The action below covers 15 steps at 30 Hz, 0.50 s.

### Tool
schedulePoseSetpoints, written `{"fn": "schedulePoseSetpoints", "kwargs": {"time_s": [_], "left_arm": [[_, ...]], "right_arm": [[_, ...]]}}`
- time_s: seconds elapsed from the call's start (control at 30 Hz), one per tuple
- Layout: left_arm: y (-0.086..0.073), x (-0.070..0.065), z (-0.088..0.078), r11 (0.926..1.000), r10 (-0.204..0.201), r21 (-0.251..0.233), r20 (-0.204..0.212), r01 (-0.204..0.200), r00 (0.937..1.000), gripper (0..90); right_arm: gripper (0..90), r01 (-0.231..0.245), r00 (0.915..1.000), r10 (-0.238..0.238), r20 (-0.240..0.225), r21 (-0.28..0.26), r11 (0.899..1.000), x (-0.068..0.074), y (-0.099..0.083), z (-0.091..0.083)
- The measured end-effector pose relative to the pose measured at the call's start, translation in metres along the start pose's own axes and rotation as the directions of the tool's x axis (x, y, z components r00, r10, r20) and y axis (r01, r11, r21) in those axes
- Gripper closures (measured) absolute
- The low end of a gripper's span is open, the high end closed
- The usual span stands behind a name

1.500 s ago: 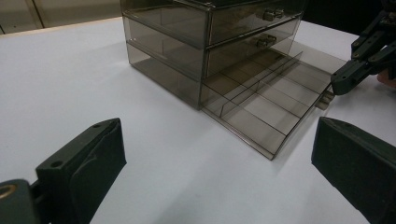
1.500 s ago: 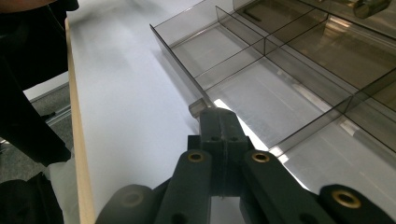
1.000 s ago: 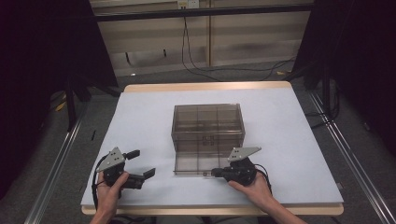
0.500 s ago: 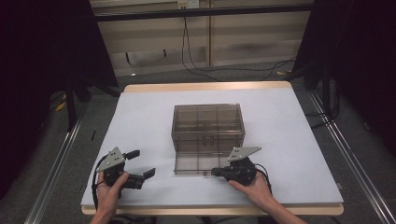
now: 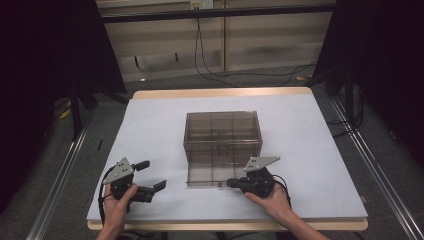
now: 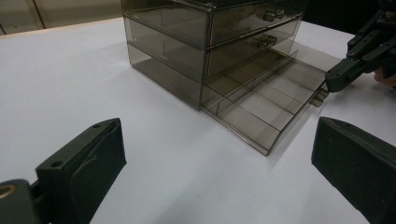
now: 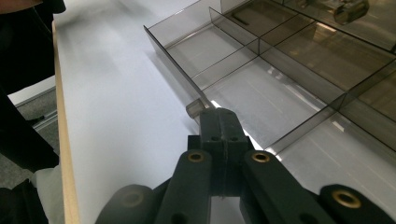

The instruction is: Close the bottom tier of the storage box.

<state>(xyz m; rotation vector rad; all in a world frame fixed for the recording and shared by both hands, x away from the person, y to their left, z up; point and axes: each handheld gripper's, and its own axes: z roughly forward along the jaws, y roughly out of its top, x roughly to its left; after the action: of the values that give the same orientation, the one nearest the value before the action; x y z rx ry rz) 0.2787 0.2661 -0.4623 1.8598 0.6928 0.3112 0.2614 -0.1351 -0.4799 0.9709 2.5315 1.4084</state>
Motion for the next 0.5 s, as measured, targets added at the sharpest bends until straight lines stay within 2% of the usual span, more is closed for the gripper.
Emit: {"fn": "schedulePoseSetpoints", "kwargs": {"time_s": [0.5], "left_arm": [[0.0004, -0.0005, 0.0002, 1.0000, -0.001, 0.003, -0.009, 0.001, 1.0000, 2.8]], "right_arm": [[90.0, 0.001, 1.0000, -0.001, 0.009, -0.002, 1.000, -0.0014, 0.0012, 0.0011]]}}
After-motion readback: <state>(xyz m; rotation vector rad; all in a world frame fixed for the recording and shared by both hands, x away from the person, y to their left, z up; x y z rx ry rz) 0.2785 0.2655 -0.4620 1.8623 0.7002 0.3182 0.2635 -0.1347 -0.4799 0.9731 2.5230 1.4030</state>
